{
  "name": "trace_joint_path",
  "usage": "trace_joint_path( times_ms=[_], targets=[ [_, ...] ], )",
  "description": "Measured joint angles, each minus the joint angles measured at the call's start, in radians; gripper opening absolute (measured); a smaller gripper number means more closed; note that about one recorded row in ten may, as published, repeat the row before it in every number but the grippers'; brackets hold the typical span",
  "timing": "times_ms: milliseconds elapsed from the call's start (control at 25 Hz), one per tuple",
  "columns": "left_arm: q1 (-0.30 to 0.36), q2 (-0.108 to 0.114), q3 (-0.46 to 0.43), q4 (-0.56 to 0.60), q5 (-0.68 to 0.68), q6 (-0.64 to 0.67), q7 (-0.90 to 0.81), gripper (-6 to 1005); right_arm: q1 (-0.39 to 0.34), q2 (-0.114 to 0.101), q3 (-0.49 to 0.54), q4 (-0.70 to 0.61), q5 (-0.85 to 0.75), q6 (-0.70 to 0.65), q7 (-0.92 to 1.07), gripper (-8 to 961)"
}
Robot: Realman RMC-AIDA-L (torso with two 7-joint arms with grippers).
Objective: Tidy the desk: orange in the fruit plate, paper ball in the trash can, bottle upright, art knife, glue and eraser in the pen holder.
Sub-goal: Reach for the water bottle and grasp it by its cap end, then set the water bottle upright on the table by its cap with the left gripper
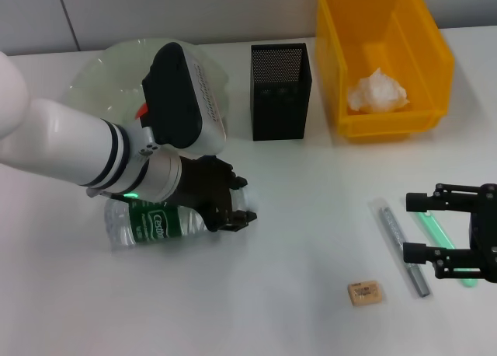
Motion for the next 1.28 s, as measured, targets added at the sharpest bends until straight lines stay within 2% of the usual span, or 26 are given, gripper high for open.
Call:
trace_joint_path(
  times_ms=[320, 600, 1280],
  targets=[
    [-0.001, 0.0, 0.019, 0.003, 0.003, -0.016, -0.001, 445, -0.003, 0.0, 0.0, 0.001, 0.005, -0.003, 0.002, 730],
    [0.003, 0.0, 0.019, 0.012, 0.003, -0.017, -0.001, 445, -0.002, 0.0, 0.0, 0.001, 0.006, -0.003, 0.005, 730],
    [0.082, 0.008, 0.01, 0.142, 0.005, -0.017, -0.038, 444, 0.0, 0.0, 0.024, 0.001, 0.006, -0.001, 0.002, 730]
  ],
)
